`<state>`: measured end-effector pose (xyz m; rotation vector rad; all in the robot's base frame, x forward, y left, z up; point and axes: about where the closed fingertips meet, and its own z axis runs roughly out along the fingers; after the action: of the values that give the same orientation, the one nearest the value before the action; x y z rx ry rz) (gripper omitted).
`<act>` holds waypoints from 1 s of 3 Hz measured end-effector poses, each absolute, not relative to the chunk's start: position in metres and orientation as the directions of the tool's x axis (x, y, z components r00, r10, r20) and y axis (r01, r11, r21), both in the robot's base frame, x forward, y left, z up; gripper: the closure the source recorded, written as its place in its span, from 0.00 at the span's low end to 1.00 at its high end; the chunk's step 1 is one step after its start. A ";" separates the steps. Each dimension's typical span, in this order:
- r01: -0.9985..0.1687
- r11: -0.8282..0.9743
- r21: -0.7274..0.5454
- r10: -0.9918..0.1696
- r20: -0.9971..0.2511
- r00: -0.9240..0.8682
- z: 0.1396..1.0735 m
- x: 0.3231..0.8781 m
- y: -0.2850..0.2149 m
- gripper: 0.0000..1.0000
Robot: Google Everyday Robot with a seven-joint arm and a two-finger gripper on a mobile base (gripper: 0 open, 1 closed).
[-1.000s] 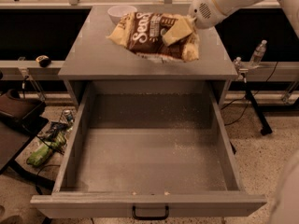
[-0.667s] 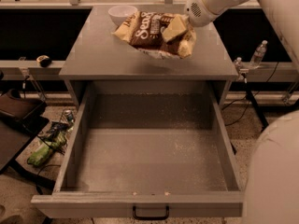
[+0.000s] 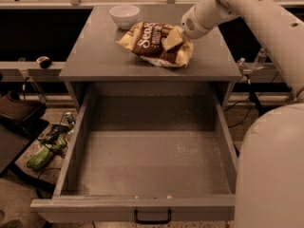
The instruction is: Pick brown chip bag from top drawer and place on counter
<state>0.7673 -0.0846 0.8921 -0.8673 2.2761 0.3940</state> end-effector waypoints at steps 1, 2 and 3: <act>-0.677 0.734 0.043 -0.478 -0.676 -0.561 0.892 0.767 -0.085 0.54; -0.677 0.734 0.043 -0.478 -0.676 -0.561 0.892 0.767 -0.085 0.31; -0.677 0.734 0.043 -0.478 -0.676 -0.561 0.892 0.767 -0.085 0.07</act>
Offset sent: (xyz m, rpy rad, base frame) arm 0.0000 0.0000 0.0000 0.0000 0.0000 0.0000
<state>0.7673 -0.0845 0.8919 -0.8675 2.2762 0.3942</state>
